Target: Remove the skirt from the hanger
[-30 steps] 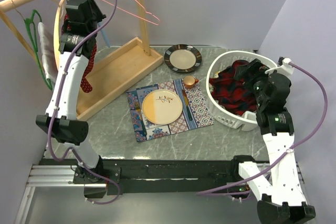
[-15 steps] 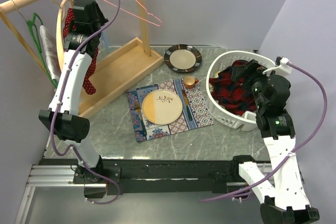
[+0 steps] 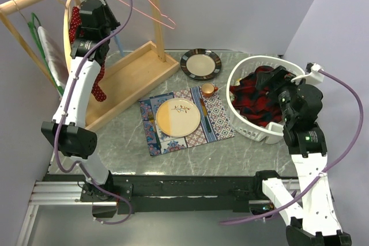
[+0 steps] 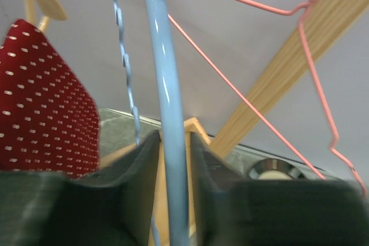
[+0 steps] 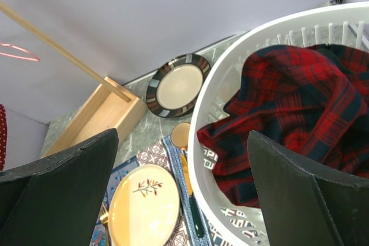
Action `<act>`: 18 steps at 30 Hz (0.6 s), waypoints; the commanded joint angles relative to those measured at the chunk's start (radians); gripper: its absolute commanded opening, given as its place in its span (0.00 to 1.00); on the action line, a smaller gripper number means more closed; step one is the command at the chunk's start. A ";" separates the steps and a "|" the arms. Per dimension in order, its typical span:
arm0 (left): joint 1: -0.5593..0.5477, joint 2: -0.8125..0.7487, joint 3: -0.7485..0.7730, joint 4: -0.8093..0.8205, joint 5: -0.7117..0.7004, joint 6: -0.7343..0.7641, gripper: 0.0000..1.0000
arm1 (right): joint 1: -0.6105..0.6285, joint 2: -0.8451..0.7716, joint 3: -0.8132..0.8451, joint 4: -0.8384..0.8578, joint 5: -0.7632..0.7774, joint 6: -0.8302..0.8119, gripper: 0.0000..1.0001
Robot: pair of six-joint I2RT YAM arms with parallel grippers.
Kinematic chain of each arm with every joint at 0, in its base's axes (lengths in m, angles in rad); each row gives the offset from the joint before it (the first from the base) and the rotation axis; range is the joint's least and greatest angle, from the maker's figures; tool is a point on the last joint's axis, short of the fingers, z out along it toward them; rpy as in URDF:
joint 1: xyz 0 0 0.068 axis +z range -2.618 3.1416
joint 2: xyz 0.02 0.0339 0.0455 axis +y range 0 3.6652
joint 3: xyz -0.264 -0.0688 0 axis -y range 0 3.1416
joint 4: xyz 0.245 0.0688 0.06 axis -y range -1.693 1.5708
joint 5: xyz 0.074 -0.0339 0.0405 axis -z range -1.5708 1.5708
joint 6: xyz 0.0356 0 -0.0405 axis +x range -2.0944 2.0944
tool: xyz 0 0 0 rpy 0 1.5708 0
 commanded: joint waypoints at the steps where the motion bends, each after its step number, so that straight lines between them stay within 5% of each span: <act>1: -0.002 -0.078 -0.010 0.025 0.070 0.008 0.43 | 0.011 -0.023 0.045 0.021 0.004 0.001 1.00; 3: -0.002 -0.090 -0.013 0.025 0.098 0.013 0.60 | 0.014 -0.025 0.043 0.025 -0.002 -0.001 1.00; 10: -0.002 -0.217 -0.082 0.013 0.191 0.024 0.93 | 0.029 -0.018 0.042 0.024 -0.011 -0.013 1.00; 13: -0.002 -0.267 -0.102 -0.024 0.216 0.033 0.99 | 0.040 -0.025 0.031 0.036 -0.033 -0.010 1.00; 18: 0.000 -0.327 -0.113 -0.099 0.236 0.067 0.97 | 0.091 -0.026 0.023 0.045 -0.045 -0.001 1.00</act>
